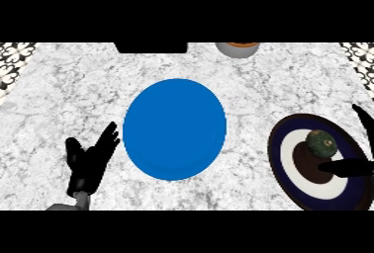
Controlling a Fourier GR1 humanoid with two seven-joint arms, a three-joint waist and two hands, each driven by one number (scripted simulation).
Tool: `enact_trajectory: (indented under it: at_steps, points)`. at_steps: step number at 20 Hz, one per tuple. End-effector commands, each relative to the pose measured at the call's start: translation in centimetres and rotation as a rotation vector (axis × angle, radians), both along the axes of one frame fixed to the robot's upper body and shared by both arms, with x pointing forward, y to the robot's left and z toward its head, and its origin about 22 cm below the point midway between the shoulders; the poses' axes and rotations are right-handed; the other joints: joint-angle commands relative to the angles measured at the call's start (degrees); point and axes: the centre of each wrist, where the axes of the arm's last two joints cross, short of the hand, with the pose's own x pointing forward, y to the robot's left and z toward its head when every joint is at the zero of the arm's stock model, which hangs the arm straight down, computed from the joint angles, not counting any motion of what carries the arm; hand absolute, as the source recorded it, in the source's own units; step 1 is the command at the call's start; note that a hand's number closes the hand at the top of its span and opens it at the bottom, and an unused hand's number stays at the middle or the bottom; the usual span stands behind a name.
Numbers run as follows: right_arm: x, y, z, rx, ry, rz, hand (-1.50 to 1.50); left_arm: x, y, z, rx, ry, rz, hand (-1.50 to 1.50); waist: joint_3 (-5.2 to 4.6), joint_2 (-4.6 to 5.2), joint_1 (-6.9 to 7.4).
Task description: Pick the squash from the plate and place it in the plate
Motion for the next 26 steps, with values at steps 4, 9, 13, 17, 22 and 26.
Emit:
enact_trajectory:
  at_steps: [4,9,13,17,22,26]
  points:
    - [0.7,1.3,-1.6,-0.085,0.060,-0.056,-1.50,0.0,-0.7,-1.5,0.003,0.013,0.003,0.00,-0.03,0.02,-0.07]
    - [0.8,0.6,-4.3,-0.085,0.098,-0.060,-1.50,-0.2,-0.8,-0.5,-0.018,-0.001,-0.007,0.00,-0.02,0.02,0.02]
    - [2.4,0.0,-4.1,-0.064,0.117,-0.025,-1.50,-0.9,0.4,0.2,-0.006,0.002,0.020,0.00,-0.02,0.00,0.08]
    - [2.9,-0.7,-5.8,-0.059,0.147,-0.022,-1.50,-1.0,-0.3,-0.2,-0.007,-0.005,-0.005,0.00,-0.01,0.03,0.11]
    - [2.9,-0.2,-5.6,-0.176,0.184,0.071,1.50,-1.2,-0.9,-0.9,-0.007,-0.011,0.001,0.00,-0.02,0.01,0.09]
    - [4.8,0.8,-7.4,-0.196,0.154,0.061,1.50,0.2,0.6,0.7,-0.002,-0.018,-0.004,0.00,-0.01,0.04,0.22]
